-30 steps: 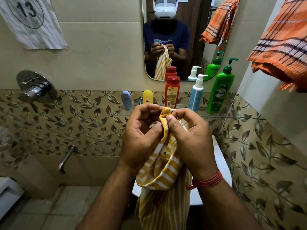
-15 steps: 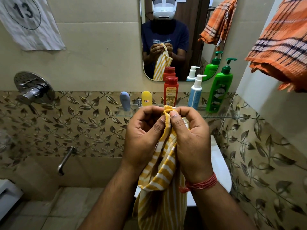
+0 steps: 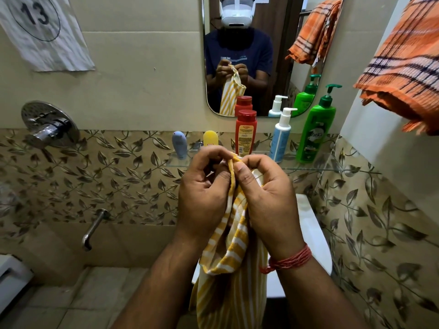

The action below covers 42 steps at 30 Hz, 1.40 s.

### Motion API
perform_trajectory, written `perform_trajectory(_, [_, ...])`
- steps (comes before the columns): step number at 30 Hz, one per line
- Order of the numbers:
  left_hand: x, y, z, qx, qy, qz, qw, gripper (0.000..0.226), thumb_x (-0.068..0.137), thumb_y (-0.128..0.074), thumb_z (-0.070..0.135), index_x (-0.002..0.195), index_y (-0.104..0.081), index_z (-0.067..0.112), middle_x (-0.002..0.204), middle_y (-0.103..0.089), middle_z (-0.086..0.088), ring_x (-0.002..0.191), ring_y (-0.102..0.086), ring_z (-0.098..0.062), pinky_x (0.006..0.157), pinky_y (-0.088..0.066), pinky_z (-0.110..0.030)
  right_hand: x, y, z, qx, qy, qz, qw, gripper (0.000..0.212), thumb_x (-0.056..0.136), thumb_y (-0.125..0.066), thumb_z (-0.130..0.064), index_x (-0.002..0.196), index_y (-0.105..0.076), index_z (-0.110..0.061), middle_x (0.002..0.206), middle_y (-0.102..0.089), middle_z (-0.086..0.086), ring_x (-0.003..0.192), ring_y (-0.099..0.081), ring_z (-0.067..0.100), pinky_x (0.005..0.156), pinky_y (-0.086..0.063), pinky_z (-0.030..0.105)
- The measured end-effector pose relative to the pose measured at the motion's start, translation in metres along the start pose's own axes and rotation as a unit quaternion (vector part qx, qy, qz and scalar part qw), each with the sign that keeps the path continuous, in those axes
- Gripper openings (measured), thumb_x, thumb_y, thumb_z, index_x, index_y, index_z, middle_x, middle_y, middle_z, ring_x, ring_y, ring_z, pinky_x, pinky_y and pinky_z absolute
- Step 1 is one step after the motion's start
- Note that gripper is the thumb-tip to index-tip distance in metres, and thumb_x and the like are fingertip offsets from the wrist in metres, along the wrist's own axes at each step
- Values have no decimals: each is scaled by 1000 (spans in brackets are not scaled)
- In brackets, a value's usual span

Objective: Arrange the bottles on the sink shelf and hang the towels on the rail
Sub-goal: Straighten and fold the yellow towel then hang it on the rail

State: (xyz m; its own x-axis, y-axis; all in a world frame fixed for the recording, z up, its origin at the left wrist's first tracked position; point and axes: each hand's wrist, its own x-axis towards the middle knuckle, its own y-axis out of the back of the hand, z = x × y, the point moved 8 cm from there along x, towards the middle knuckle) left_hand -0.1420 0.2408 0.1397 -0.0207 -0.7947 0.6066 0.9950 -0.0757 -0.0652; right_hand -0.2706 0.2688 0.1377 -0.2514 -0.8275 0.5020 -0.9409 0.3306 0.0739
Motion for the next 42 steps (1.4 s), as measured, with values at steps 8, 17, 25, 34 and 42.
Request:
perform_trajectory(8, [28,112,-30,54,70,248,965,60,83,-40,-13,66,-67,38,75,-68,22,78,-61,1,77,-50,-21,22,118,0,-162,46,3,986,16,97,-57,-35,84,-65,-29,83,-66,-22,76,-59,-4,60,-43,9])
perform_trajectory(17, [28,110,-38,43,106,262,958,60,76,-33,-23,66,-64,27,75,-65,13,78,-62,-3,72,-52,-22,23,142,-8,-295,129,-159,933,43,87,-47,-69,108,-65,-36,97,-62,-18,92,-61,6,69,-51,19])
perform_trajectory(25, [25,108,-26,41,99,260,960,58,78,-32,-22,71,-63,27,75,-67,13,76,-64,1,74,-53,-21,8,154,0,-311,86,-239,916,33,83,-54,-65,99,-69,-40,101,-62,-16,94,-62,10,70,-54,26])
perform_trajectory(34, [20,110,-13,57,81,257,961,63,79,-35,-19,73,-66,35,77,-68,16,79,-64,-2,72,-54,-22,-3,168,-10,-142,46,-82,985,31,90,-57,-16,115,-72,-30,100,-71,-1,75,-65,28,57,-56,40])
perform_trajectory(42, [8,109,-14,65,91,241,964,64,80,-36,-16,73,-68,39,83,-68,11,84,-65,-10,77,-57,-30,-10,174,-8,-198,24,-121,972,23,79,-69,-18,99,-74,-27,88,-69,-3,64,-63,22,59,-57,30])
